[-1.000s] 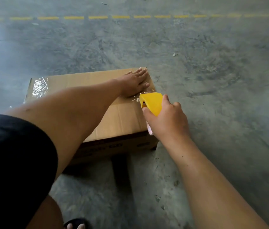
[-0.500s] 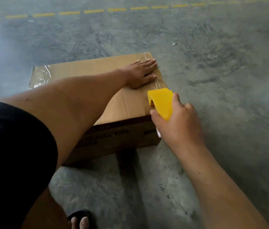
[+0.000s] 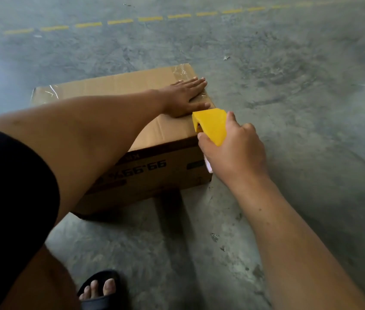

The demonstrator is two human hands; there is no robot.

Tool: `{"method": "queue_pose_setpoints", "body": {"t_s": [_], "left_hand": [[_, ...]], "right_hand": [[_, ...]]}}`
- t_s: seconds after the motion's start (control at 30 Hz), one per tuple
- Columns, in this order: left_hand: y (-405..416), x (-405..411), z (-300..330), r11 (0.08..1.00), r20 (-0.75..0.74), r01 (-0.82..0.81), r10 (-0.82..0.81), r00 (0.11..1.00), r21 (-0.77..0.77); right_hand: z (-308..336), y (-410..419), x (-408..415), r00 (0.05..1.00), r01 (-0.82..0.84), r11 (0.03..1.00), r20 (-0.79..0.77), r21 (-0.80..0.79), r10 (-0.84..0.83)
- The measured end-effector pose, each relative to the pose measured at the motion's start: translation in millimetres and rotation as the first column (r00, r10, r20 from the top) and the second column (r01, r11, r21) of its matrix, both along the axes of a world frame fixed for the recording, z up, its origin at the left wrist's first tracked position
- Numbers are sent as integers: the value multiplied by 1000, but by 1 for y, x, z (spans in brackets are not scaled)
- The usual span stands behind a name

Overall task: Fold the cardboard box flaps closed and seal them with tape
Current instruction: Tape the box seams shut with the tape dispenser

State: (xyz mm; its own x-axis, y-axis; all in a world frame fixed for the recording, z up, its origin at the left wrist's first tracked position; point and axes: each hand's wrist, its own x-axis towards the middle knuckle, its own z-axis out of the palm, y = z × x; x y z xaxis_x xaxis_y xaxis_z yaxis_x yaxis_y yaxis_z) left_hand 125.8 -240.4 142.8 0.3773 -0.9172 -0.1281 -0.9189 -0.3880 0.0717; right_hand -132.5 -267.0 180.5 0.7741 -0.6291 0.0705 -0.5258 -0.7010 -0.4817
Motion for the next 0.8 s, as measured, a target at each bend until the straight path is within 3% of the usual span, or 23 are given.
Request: {"method": "queue_pose_setpoints", "body": {"t_s": [0.3,0.47,0.8], "left_hand": [[-6,-18,11,999,14,-18,18,1000,49],[-7,-43,6,994,11,97,-98,995,47],[-4,-47,2,996,31,92,-92,995,17]], "right_hand": [[-5,-1,-28,999,7,1000,39,7,-7],[-6,-5,-29,999,-9,1000,31,-12,9],[-26,-2,-59,998,-48,999,36,-4,49]]}}
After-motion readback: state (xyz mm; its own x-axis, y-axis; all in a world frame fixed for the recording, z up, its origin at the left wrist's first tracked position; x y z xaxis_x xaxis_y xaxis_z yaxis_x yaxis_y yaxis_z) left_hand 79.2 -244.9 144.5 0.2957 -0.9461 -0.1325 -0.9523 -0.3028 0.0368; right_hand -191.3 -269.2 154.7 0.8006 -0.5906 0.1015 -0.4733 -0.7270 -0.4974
